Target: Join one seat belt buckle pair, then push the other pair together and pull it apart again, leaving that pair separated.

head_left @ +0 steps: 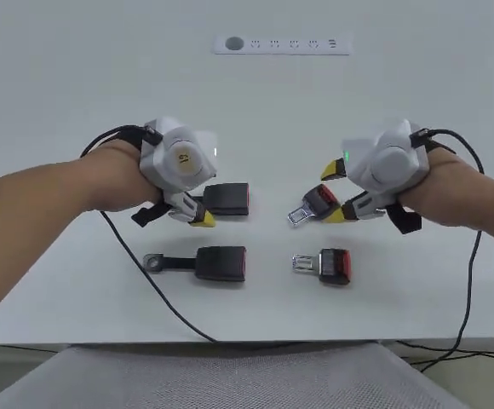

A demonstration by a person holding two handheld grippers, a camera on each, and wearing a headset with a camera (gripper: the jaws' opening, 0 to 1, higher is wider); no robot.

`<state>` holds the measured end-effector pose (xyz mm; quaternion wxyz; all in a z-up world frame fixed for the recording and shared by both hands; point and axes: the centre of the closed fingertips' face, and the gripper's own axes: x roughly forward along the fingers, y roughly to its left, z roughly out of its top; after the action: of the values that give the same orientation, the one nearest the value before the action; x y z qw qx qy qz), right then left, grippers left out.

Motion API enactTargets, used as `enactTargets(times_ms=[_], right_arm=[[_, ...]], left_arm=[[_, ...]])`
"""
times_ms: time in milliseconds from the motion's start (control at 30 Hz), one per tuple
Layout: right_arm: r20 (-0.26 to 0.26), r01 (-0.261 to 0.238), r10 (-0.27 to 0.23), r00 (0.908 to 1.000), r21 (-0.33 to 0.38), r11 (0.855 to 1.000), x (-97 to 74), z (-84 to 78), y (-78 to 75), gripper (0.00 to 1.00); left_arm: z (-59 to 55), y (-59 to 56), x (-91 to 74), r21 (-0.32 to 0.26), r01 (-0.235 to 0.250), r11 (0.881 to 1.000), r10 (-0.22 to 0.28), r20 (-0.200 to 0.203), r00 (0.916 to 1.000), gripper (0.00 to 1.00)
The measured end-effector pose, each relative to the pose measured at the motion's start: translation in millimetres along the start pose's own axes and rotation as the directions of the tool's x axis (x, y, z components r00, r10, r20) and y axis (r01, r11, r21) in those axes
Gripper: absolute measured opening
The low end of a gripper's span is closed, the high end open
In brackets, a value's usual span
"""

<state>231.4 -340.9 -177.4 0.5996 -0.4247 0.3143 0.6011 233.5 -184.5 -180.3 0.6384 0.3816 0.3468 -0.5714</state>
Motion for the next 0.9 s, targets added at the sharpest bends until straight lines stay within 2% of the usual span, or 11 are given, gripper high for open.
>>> enactTargets(times_ms=[133,367,467,533,667,800,900], right_arm=[[-0.013,-0.025,0.025,0.9996,-0.028,0.999,6.3,-3.8,4.0,0.39],[-0.021,-0.029,0.028,0.9994,-0.061,0.998,12.4,-3.1,-2.4,0.37],[-0.059,-0.039,0.034,0.9977,-0.094,0.995,21.3,-8.9,-5.5,0.40],[-0.061,-0.056,0.050,0.9969,-0.087,0.995,23.6,-11.1,-4.0,0.37],[-0.053,-0.054,0.050,0.9974,-0.070,0.996,23.7,-10.1,-5.4,0.35],[-0.057,-0.054,0.050,0.9971,-0.053,0.997,24.3,-11.5,-5.8,0.33],[-0.057,-0.050,0.048,0.9972,-0.032,0.998,24.4,-13.1,-6.2,0.31]], left_arm=[[-3.4,0.6,4.8,0.008,0.008,1.000,-0.008,-0.004,1.0000,0.51],[-5.9,4.2,10.7,0.017,0.017,1.000,-0.017,-0.012,0.9998,0.50],[-6.9,4.4,14.0,0.020,0.027,0.999,-0.027,-0.017,0.9995,0.49],[-7.4,2.6,15.8,0.026,0.035,0.999,-0.035,-0.021,0.9992,0.48],[-7.0,-2.5,15.9,0.027,0.048,0.998,-0.047,-0.029,0.9985,0.44],[-6.1,-2.6,16.5,0.029,0.048,0.998,-0.047,-0.034,0.9983,0.43],[-4.3,-0.5,16.3,0.038,0.036,0.999,-0.034,-0.038,0.9987,0.39]])
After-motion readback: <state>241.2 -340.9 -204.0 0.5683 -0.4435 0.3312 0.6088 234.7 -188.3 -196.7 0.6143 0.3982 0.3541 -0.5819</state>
